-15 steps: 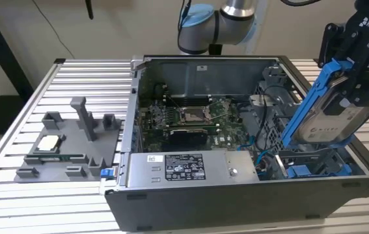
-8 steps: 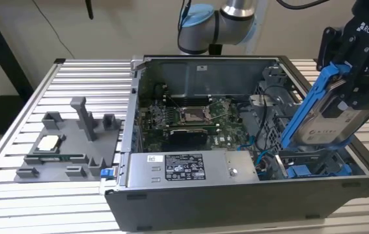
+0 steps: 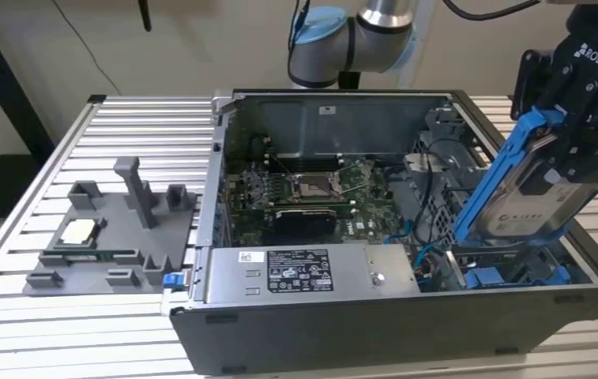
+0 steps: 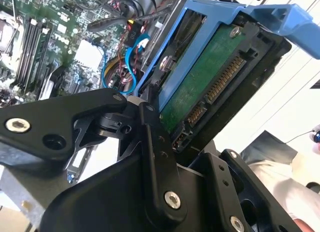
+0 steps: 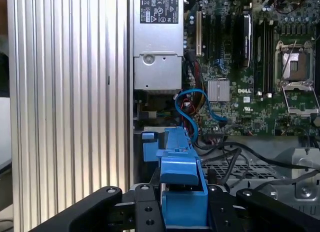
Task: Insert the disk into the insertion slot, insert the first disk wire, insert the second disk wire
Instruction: 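Insert the disk into the insertion slot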
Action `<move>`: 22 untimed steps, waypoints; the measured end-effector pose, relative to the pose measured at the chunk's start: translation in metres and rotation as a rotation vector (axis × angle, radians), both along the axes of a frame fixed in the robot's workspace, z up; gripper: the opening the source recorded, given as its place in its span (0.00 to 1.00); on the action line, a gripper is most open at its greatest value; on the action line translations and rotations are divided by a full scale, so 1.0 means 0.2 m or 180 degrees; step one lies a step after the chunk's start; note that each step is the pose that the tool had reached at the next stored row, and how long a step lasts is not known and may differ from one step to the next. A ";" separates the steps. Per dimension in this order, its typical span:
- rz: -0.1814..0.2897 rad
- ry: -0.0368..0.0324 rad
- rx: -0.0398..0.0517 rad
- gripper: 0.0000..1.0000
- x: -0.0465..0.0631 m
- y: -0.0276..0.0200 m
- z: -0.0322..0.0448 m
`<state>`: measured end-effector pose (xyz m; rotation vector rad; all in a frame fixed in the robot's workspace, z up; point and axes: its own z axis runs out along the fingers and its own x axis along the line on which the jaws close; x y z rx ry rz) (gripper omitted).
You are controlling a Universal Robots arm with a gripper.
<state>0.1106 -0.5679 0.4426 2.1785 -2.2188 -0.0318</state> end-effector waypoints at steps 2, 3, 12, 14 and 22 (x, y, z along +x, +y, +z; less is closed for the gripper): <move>0.0000 0.0000 0.0000 0.33 0.00 0.000 -0.006; 0.0000 0.0000 0.0000 0.33 0.00 0.000 -0.009; 0.0000 0.0000 0.0000 0.33 0.00 0.000 -0.036; 0.0000 0.0000 0.0000 0.33 0.00 0.000 -0.043; 0.0000 0.0000 0.0000 0.33 0.02 0.000 -0.069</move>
